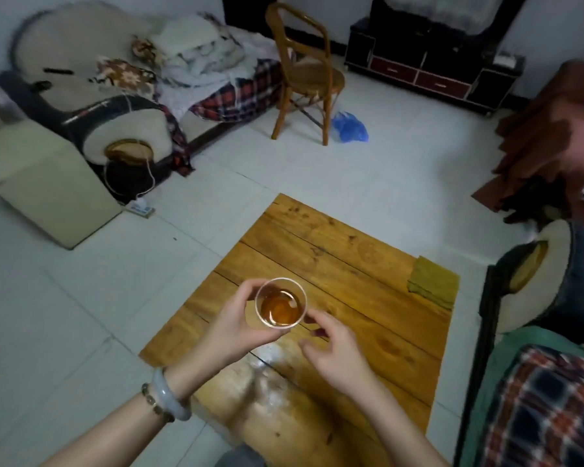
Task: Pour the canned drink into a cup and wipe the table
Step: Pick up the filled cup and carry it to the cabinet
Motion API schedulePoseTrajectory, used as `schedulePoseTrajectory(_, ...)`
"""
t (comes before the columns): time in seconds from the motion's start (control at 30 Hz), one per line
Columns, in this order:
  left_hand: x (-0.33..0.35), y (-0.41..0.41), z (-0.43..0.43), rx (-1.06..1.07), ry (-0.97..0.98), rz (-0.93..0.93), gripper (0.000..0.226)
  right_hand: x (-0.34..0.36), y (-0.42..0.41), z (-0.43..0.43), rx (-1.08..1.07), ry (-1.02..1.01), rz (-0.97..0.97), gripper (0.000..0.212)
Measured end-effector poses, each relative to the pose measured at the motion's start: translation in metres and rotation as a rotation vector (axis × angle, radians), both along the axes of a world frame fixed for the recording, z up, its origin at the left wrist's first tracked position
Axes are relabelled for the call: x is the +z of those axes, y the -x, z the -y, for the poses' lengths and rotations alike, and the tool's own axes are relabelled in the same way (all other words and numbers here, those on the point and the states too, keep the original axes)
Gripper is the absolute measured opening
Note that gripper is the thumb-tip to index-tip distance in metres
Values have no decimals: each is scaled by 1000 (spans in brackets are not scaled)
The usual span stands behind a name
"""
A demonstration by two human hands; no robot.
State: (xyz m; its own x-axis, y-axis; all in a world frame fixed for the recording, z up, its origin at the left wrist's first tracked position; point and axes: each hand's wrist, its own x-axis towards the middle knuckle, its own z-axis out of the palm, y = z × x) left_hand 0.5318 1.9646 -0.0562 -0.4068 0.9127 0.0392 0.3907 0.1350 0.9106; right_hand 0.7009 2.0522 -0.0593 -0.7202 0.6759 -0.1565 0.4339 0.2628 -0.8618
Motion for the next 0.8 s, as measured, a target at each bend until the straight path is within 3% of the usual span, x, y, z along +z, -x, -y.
schedulePoseTrajectory(0.47, 52, 120, 188, 545, -104, 24, 64, 68, 182, 113, 575, 28, -79, 54)
schedulePoseTrajectory(0.8, 71, 254, 344, 742, -111, 62, 69, 92, 354, 247, 773, 178, -86, 47)
